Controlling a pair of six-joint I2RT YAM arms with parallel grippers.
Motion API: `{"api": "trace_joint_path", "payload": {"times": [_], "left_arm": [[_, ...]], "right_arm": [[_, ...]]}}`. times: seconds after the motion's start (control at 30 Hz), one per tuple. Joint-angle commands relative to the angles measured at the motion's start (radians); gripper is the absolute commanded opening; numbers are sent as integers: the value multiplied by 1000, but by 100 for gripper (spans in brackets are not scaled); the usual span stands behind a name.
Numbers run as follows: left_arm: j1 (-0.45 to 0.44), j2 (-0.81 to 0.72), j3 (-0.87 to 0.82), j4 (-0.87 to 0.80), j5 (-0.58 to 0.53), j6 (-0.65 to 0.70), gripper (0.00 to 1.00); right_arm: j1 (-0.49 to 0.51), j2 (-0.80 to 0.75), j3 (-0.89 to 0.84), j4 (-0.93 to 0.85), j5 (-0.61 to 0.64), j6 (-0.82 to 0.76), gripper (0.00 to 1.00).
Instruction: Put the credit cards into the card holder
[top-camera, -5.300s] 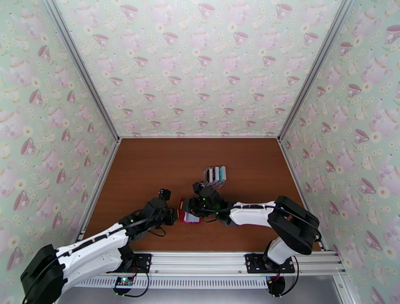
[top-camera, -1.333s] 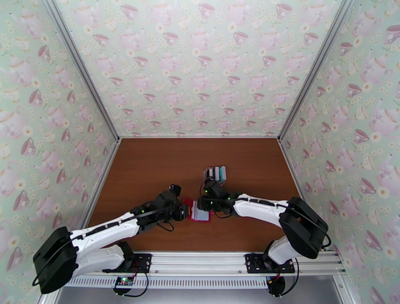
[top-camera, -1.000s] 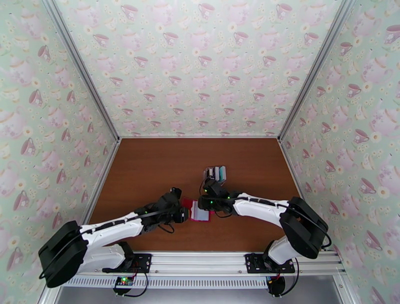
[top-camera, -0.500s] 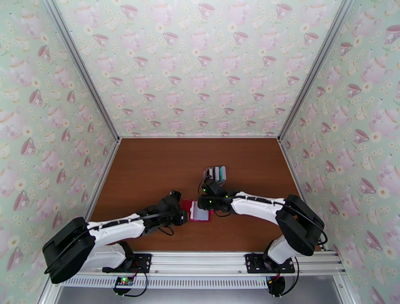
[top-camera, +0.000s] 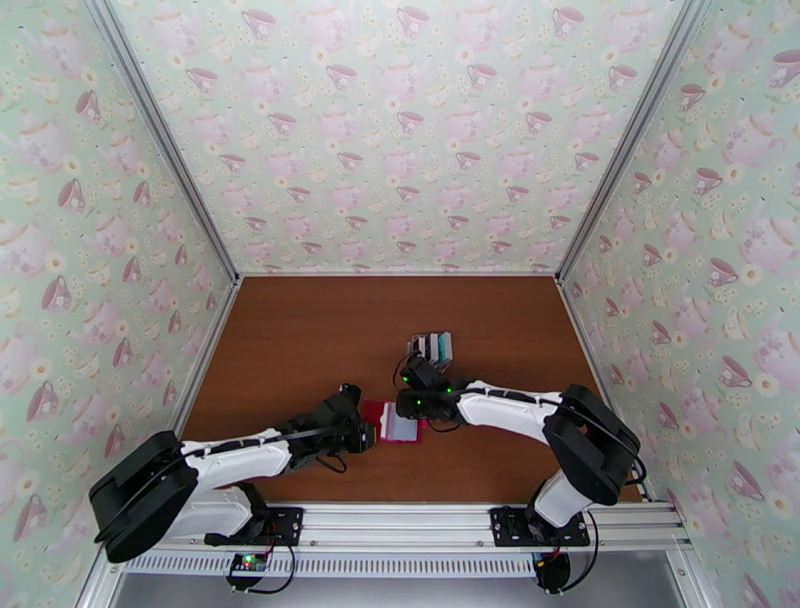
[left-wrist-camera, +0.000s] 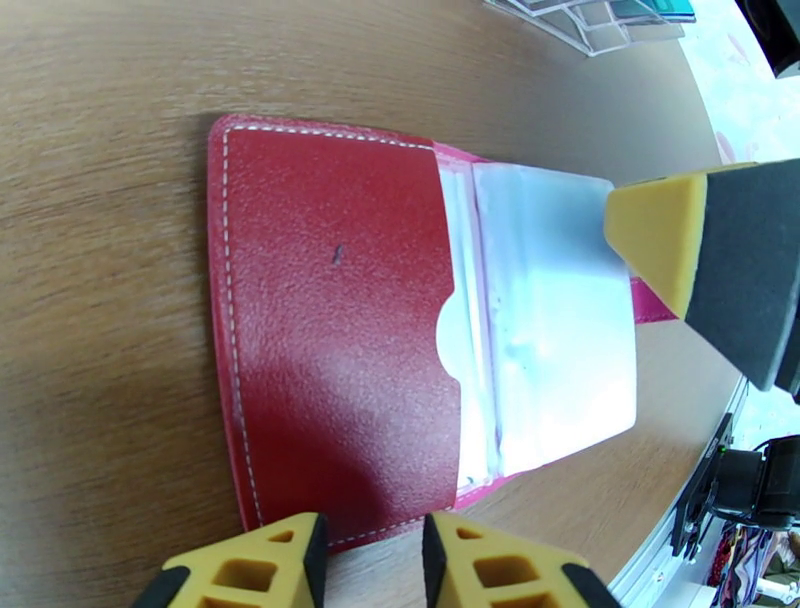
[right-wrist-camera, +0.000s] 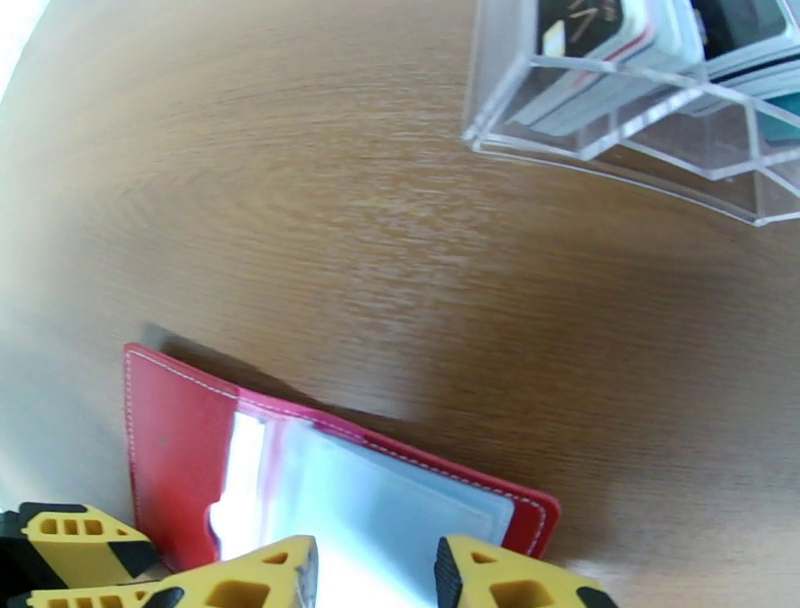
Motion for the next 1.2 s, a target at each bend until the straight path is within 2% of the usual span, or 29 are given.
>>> {"api": "trace_joint_path", "payload": {"times": [0.0, 0.5, 0.9, 1.07, 1.17], "left_arm": [[7, 7, -21, 14, 15, -8, 32], [7, 20, -38, 50, 36, -26, 38], [7, 44, -63, 108, 65, -48, 53], [8, 50, -69, 132, 81, -33, 65], [10, 63, -74, 154, 97, -17, 69]], "right_arm": [[-1, 24, 27, -29, 31, -23, 39], [5, 64, 22, 3, 2, -18, 38], [29, 87, 20, 37, -30, 8, 38], [33, 82, 19, 48, -39, 16, 38], [32, 81, 25, 50, -43, 19, 37]]}}
